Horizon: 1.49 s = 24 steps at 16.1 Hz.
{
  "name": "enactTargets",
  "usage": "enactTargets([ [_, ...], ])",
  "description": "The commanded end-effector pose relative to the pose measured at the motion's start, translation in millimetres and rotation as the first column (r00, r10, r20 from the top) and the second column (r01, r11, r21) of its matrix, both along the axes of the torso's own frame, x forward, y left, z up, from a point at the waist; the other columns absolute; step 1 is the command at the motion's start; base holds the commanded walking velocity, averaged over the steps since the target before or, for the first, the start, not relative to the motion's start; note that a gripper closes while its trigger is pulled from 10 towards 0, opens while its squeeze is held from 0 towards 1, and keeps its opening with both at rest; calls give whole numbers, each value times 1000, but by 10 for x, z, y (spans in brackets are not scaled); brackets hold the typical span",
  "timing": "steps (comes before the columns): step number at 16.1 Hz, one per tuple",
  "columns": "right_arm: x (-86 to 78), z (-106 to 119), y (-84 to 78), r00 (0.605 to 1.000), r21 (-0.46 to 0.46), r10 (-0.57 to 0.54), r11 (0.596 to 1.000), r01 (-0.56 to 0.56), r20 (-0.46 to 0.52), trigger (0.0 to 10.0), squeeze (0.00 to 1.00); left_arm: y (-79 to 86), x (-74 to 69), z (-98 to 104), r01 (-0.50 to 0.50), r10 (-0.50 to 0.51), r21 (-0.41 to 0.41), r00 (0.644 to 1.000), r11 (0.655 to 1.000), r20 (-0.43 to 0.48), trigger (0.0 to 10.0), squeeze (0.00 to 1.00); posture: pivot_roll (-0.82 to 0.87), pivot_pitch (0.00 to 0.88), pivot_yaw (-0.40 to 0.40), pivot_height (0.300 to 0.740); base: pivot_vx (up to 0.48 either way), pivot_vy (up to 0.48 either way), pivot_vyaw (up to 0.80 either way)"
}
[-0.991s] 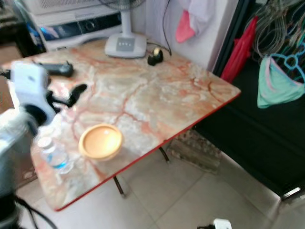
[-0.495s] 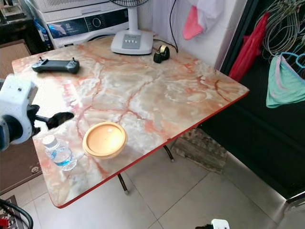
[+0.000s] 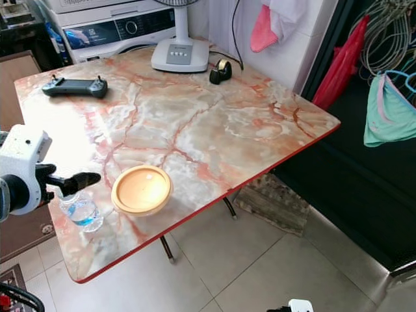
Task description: Restocking fridge
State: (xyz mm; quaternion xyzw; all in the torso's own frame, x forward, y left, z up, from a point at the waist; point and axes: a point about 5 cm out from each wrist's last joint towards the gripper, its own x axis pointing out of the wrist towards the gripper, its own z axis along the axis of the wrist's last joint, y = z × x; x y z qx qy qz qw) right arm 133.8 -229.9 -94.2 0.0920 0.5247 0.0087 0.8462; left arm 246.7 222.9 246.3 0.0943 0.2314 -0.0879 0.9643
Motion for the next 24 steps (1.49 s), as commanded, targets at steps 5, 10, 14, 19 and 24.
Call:
enactTargets([
  [5, -39, -1, -55, 1000, -14, -19, 1000, 19, -8, 10000, 0, -53, -64, -69, 29, -29, -2, 999, 1000, -35, 10000, 0, 188, 85, -52, 740, 0, 0, 0],
  [10, -34, 0, -56, 1000, -15, -24, 1000, 24, -8, 10000, 0, 15, -94, -149, -7, 11, 46, 997, 999, -79, 10000, 0, 193, 92, -54, 740, 0, 0, 0],
  [14, -31, 1, -56, 1000, -14, -23, 1000, 23, -7, 10000, 0, 32, -106, -168, -18, 22, 50, 996, 999, -85, 6627, 0, 191, 94, -55, 740, 0, 0, 0],
  [19, -24, 4, -59, 1000, -15, -22, 1000, 22, -6, 10000, 0, 27, -93, -213, -29, 32, 40, 996, 999, -83, 0, 0, 188, 95, -58, 740, 0, 0, 0],
  [24, -18, 7, -61, 1000, -16, -24, 1000, 24, -4, 10000, 0, 14, -89, -220, -30, 33, 37, 996, 999, -80, 0, 0, 186, 91, -60, 740, 0, 0, 0],
])
